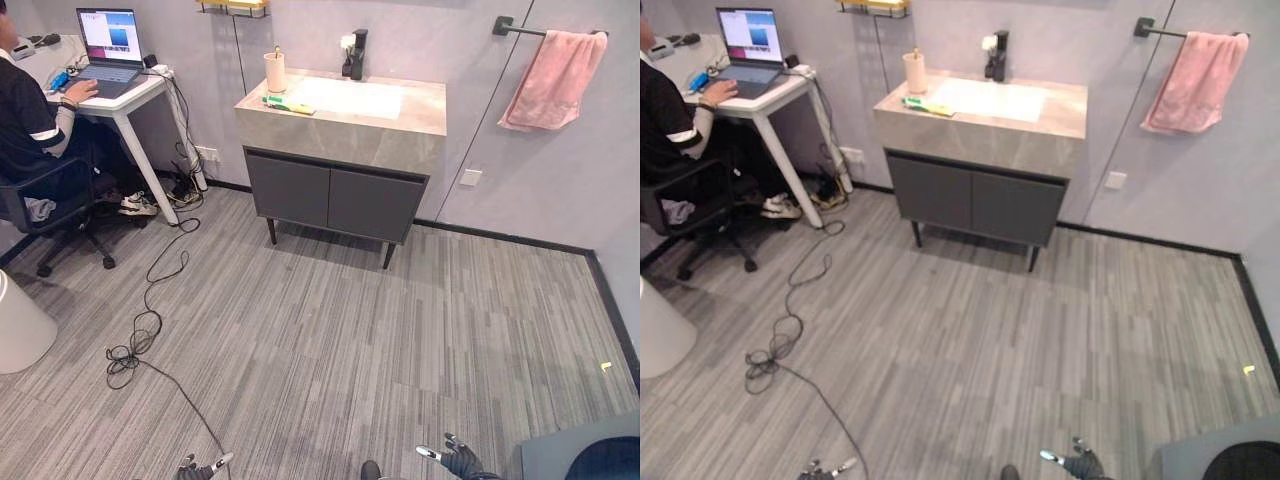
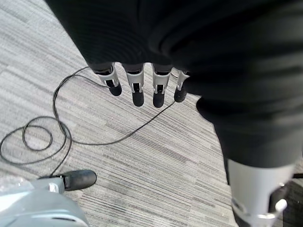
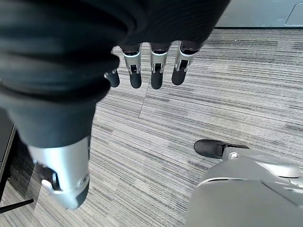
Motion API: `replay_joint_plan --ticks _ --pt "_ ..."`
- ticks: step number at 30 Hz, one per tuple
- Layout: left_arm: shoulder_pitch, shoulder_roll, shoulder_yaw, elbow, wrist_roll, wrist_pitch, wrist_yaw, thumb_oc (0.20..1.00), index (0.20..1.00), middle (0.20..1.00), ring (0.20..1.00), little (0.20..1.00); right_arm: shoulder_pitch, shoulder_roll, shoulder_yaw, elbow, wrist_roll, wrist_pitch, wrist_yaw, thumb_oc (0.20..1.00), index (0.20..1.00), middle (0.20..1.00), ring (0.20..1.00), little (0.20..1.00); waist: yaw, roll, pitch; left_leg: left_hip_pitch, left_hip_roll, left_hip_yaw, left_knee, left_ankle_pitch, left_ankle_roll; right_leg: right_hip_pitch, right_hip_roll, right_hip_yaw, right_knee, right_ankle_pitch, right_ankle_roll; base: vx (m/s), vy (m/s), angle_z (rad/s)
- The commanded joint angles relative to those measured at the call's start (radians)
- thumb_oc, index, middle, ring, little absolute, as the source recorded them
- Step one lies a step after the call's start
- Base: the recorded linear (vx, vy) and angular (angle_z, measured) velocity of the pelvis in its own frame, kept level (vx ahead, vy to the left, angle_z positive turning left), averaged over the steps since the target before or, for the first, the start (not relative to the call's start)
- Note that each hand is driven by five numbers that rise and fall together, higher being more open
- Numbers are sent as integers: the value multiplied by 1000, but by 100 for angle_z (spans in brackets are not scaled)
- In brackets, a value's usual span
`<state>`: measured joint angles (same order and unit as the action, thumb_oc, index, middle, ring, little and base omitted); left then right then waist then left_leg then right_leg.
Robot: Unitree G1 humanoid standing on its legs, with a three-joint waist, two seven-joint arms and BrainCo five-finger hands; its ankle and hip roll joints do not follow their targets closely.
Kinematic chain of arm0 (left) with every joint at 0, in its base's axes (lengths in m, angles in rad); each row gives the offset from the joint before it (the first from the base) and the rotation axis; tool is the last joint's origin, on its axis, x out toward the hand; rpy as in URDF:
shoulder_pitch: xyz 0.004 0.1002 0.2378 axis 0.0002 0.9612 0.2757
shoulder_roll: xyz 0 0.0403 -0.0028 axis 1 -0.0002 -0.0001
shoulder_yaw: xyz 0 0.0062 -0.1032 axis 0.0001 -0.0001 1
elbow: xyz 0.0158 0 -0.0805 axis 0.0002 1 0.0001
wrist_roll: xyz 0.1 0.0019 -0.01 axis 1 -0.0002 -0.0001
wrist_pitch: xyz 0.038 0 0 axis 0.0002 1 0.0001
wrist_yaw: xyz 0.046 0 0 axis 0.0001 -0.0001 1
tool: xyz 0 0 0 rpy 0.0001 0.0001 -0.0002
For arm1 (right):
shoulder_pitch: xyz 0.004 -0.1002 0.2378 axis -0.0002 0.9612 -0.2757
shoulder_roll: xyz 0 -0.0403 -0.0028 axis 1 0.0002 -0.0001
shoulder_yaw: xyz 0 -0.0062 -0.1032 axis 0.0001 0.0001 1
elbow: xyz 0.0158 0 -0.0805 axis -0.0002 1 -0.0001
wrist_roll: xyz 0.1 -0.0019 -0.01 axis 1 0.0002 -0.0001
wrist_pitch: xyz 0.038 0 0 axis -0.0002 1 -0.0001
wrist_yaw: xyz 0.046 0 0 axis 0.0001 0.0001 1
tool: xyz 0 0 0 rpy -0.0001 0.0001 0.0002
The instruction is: Put brush and paste in cup on sink, flatten towel.
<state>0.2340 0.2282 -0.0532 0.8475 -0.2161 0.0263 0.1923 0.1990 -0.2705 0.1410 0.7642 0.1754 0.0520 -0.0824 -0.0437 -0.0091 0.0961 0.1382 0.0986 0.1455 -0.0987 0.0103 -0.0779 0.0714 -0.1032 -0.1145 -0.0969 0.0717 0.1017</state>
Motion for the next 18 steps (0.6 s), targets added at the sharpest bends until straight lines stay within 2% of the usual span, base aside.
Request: replay_joint_plan --ticks 1,12,18 --pt "-72 29 -4 23 39 -22 1 1000 1000 1000 1000 1000 -62 -42 5 -36 -35 -20 1 1000 1000 1000 1000 1000 -9 -6 57 23 -6 -25 11 -33 -17 57 -33 -46 10 -50 56 0 0 0" --pt "-80 34 -8 39 38 -15 2 1000 1000 1000 1000 1000 -64 -51 3 -38 -71 -9 -12 1000 1000 1000 1000 1000 -5 -18 62 19 -11 -33 11 -36 -10 58 -36 -51 10 -46 58 1 4 0" --pt "-83 47 -5 25 21 -20 -17 1000 1000 1000 1000 1000 -69 -54 3 -65 -11 -17 36 1000 1000 1000 1000 1000 -4 -28 75 13 -23 -34 11 -38 7 47 -45 -45 19 -31 59 -9 54 2"
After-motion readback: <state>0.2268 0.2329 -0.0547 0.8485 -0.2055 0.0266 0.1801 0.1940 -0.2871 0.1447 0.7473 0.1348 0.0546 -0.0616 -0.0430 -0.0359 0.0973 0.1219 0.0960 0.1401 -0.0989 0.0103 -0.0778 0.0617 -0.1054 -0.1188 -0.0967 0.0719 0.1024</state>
